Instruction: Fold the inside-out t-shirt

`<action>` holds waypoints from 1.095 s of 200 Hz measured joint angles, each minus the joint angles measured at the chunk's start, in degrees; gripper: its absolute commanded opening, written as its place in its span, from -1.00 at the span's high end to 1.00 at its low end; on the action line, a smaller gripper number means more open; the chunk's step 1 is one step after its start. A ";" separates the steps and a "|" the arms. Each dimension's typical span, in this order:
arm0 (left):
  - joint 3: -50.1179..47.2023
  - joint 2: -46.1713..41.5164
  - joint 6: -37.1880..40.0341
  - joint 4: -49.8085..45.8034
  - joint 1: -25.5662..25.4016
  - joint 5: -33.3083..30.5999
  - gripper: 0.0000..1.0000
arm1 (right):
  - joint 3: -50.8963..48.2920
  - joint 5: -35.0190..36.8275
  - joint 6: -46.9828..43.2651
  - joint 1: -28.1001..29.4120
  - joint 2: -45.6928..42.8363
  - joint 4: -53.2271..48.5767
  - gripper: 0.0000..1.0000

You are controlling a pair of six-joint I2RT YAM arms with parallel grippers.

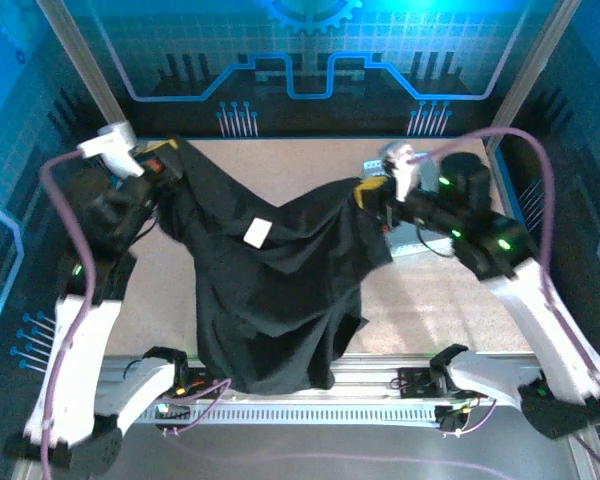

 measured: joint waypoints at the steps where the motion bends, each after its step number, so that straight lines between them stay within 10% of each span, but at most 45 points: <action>1: -0.04 0.44 -0.02 -0.02 0.00 -0.17 1.00 | -0.20 0.28 0.00 -0.07 0.87 0.13 1.00; 66: -0.81 31.47 -1.53 -0.20 0.02 -7.41 1.00 | -2.93 6.58 2.95 -6.86 30.82 5.62 1.00; 146: 30.38 67.73 -1.75 -5.60 2.93 -8.15 1.00 | 31.30 13.86 4.11 -10.56 62.34 -1.05 0.91; 175: 42.51 75.78 -1.73 -10.10 5.01 -8.02 -0.02 | 45.94 17.55 3.85 -11.08 70.86 -6.67 0.25; 219: 58.29 81.44 -0.42 -24.28 6.36 -8.04 -0.75 | 59.06 22.36 1.81 -11.67 75.73 -16.02 -0.44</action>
